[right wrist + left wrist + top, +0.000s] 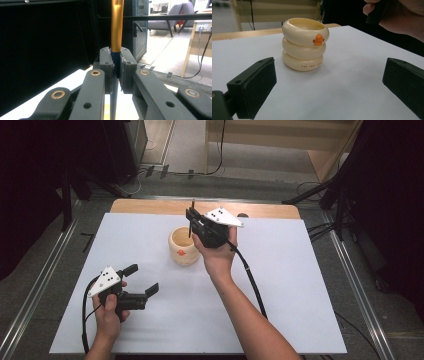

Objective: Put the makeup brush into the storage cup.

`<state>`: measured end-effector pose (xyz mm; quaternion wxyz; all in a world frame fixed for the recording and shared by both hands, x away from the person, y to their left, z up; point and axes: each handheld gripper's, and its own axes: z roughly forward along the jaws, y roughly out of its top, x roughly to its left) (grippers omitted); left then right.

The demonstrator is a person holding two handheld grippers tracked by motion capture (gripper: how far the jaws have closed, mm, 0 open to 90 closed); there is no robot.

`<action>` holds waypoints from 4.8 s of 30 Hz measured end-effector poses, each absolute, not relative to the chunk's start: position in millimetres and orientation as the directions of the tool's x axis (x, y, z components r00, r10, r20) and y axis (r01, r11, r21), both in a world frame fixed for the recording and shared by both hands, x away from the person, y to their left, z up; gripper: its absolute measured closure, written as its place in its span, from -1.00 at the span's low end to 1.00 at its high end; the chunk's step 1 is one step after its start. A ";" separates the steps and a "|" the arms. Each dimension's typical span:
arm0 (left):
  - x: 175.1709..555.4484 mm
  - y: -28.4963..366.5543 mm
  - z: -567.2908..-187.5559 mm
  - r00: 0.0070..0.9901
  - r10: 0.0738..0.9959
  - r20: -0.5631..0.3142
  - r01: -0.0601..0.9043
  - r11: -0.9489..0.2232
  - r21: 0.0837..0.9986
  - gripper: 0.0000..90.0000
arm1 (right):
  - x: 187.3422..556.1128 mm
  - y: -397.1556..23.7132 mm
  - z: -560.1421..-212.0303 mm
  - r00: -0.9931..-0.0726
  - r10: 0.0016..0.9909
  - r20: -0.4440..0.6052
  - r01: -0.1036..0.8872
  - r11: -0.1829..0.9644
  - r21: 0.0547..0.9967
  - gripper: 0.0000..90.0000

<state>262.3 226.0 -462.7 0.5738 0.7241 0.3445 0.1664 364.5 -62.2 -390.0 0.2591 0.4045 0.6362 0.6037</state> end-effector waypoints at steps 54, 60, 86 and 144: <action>263.3 226.3 -462.7 0.707 0.691 -0.150 0.306 -0.108 0.946 -1.00 | 368.5 -62.1 -448.3 -0.491 0.858 0.148 0.380 0.058 0.923 0.35; 263.3 226.3 -462.7 0.707 0.691 -0.150 0.307 -0.108 0.946 -1.00 | 360.2 -76.1 -445.9 -0.486 0.861 0.148 0.385 0.059 0.921 0.10; 263.2 223.6 -464.8 0.710 0.690 -0.141 0.309 -0.126 0.943 -1.00 | 315.7 -135.7 -459.3 -0.557 0.825 0.097 0.343 0.122 0.931 -1.00; 262.0 220.8 -471.4 0.711 0.691 -0.129 0.307 -0.140 0.941 -1.00 | 241.5 -252.1 -497.1 -0.456 0.874 0.166 0.376 0.020 0.926 -1.00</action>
